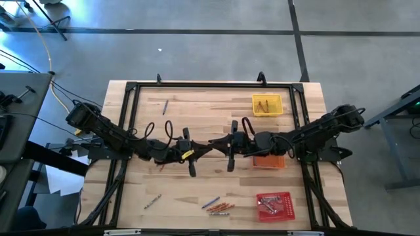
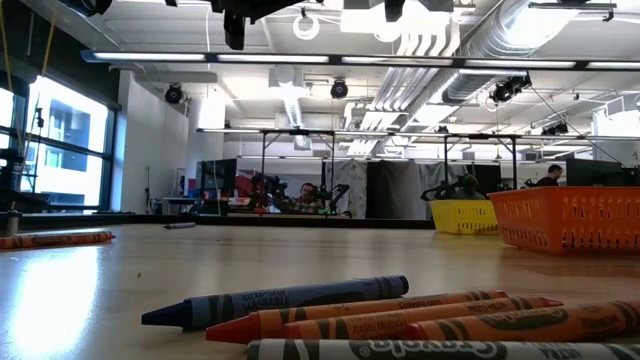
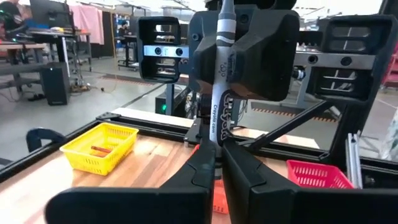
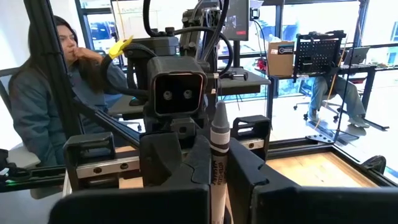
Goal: Sort crayons
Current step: Put the gray crayon into the red bin
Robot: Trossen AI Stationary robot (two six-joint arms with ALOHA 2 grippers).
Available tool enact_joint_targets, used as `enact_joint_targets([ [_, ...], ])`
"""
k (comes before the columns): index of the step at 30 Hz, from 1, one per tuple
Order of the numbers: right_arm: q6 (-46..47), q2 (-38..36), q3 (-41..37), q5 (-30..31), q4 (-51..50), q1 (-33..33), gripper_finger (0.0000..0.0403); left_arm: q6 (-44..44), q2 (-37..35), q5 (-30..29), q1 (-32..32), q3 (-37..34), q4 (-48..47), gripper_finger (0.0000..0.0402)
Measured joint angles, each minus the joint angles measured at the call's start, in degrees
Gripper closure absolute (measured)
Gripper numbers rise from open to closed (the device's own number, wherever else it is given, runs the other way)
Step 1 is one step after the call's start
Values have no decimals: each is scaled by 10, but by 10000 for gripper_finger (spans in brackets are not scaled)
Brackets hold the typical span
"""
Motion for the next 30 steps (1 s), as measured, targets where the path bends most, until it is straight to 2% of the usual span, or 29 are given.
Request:
enact_joint_targets([
  [3,0,0,0,12,-2,0,398,15,0,-2,0,0,-1,372],
  [8,-12,-1,0,64,-23,1,399,22,0,-5,0,0,-4,337],
  [13,-4,-51,0,165,-149,0,400,16,0,0,0,0,-22,310],
  [15,50,-83,0,178,-232,4,400,15,0,-1,0,0,-31,306],
  [19,175,-137,0,160,-397,24,398,11,0,-1,3,0,-55,306],
  [24,368,-161,0,146,-586,73,393,-4,0,-7,4,0,-64,313],
  [27,474,-159,0,109,-658,107,392,-4,0,-7,4,0,-64,316],
  [30,550,-153,0,78,-685,149,395,-4,0,-8,4,0,-64,316],
])
